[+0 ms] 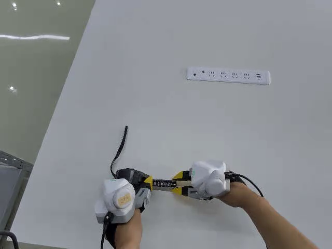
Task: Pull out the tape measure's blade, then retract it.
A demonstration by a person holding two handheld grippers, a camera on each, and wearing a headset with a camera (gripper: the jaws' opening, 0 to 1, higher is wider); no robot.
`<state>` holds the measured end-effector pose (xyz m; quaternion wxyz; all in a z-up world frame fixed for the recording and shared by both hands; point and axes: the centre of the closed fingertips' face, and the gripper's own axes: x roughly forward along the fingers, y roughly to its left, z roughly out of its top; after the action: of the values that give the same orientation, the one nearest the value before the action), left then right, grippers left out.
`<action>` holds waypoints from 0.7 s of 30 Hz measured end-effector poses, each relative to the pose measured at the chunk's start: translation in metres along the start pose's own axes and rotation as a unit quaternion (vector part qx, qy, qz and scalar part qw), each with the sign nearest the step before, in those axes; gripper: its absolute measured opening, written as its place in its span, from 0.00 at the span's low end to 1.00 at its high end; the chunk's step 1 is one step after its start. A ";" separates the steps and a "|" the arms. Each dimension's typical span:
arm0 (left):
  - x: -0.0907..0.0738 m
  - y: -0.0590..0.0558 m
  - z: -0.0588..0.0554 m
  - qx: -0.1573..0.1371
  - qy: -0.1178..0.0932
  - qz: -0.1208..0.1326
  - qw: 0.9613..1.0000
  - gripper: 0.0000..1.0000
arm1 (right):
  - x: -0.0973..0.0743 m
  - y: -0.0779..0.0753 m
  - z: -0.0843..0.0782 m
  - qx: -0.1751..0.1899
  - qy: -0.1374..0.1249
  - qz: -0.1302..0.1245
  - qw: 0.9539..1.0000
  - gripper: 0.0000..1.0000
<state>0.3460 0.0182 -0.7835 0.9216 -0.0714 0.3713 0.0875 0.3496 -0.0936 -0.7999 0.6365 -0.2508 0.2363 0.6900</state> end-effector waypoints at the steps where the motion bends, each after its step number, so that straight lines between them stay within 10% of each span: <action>1: 0.001 0.000 0.000 0.001 0.000 -0.001 1.000 0.63 | 0.002 0.000 0.000 0.000 0.000 0.001 1.000 0.13; 21: 0.002 0.004 0.000 -0.007 0.003 -0.009 1.000 0.63 | 0.016 -0.001 0.008 -0.001 -0.006 0.003 1.000 0.13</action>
<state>0.3462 0.0222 -0.7852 0.9209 -0.0810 0.3724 0.0818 0.3494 -0.0760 -0.8046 0.6358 -0.2468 0.2328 0.6933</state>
